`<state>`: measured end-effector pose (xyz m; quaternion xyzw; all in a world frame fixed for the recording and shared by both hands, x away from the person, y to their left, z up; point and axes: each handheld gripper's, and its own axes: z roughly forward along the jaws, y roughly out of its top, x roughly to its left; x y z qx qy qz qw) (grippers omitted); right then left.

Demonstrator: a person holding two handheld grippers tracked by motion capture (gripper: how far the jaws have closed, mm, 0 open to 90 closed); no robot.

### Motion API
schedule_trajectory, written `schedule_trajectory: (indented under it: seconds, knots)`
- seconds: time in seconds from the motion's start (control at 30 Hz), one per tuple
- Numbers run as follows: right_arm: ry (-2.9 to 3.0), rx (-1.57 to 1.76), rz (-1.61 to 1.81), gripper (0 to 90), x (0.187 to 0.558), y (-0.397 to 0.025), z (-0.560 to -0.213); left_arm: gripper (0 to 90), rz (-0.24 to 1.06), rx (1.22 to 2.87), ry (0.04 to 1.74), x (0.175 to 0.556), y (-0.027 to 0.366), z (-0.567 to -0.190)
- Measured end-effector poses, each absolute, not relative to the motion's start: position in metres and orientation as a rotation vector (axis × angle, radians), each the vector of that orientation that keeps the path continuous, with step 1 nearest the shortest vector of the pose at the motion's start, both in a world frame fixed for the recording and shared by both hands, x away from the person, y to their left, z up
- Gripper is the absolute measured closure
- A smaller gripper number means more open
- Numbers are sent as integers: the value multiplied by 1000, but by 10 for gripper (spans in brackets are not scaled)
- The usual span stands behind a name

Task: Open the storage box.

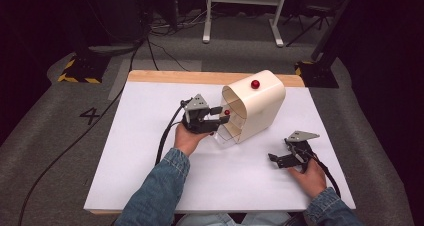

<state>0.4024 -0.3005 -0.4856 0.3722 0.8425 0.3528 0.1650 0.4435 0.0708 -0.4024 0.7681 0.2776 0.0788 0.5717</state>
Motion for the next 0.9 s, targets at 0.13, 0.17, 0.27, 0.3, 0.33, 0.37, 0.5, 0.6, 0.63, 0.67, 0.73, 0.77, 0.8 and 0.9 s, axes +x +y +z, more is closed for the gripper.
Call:
schedule_trajectory:
  seconds: [0.13, 0.17, 0.27, 0.3, 0.33, 0.37, 0.5, 0.6, 0.63, 0.67, 0.73, 0.77, 0.8, 0.9]
  knots:
    - [2400, 1060, 1005, 34, 402, -300, -486, 558, 128, 1785, 674, 453, 70, -408]
    - [2401, 1060, 1005, 34, 402, -300, -486, 590, 141, 1792, 673, 453, 69, -410]
    - [2400, 1060, 1005, 34, 402, -301, -486, 730, 164, 1795, 639, 451, 67, -409]
    - [2400, 1060, 1005, 33, 402, -300, -486, 733, 169, 1795, 636, 451, 67, -409]
    - [2400, 1061, 1005, 33, 402, -300, -486, 736, 173, 1800, 636, 451, 67, -409]
    - [2400, 1061, 1005, 34, 402, -300, -486, 738, 175, 1798, 636, 450, 68, -409]
    - [2400, 1060, 1005, 34, 402, -300, -486, 741, 189, 1801, 632, 448, 69, -409]
    - [2400, 1060, 1005, 33, 402, -300, -486, 741, 200, 1804, 630, 444, 70, -409]
    - [2401, 1060, 1006, 33, 402, -300, -486, 741, 203, 1805, 634, 441, 73, -409]
    - [2401, 1060, 1006, 33, 402, -300, -486, 741, 203, 1805, 634, 441, 73, -409]
    - [2400, 1060, 1005, 34, 402, -300, -486, 741, 211, 1812, 636, 436, 79, -408]
    - [2400, 1060, 1005, 33, 402, -300, -486, 741, 215, 1809, 635, 433, 83, -408]
    - [2400, 1060, 1005, 33, 402, -300, -486, 741, 215, 1809, 635, 433, 83, -408]
    - [2400, 1060, 1006, 33, 402, -300, -486, 741, 219, 1809, 642, 425, 94, -408]
